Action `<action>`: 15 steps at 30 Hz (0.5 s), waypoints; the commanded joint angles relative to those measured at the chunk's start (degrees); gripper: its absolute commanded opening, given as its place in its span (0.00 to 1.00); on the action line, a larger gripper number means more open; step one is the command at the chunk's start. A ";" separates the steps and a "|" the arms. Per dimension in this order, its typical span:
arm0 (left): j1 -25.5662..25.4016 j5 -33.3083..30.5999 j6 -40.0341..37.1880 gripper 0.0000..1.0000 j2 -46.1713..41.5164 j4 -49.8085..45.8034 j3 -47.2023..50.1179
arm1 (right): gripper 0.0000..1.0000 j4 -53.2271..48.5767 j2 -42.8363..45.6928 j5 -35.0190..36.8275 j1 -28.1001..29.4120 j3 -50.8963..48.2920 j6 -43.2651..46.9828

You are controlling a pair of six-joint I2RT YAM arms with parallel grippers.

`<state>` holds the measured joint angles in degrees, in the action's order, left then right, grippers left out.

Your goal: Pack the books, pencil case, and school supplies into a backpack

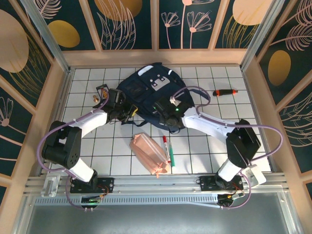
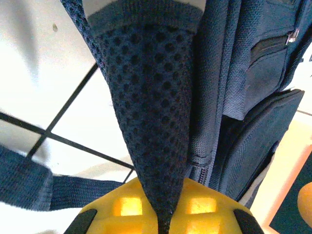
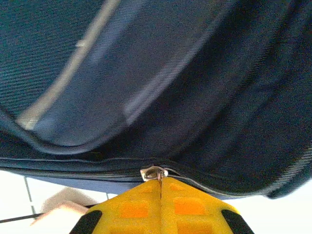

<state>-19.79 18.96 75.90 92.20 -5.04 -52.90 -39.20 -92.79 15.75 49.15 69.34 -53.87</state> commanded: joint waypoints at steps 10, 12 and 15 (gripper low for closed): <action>3.47 -7.00 -13.88 0.00 5.62 -3.22 -8.81 | 0.00 -1.27 10.15 5.41 -6.08 -13.47 2.36; 3.60 -5.94 -15.60 0.00 8.76 -3.89 -10.90 | 0.00 -0.95 10.74 6.05 -6.90 -14.60 2.96; 3.57 -5.25 -18.67 0.00 10.58 -3.39 -13.02 | 0.00 1.18 11.06 5.53 -7.90 -15.89 3.98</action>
<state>-17.17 16.21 62.48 101.38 -9.56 -62.72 -37.41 -83.15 18.59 42.09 54.81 -51.57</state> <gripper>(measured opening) 0.055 0.038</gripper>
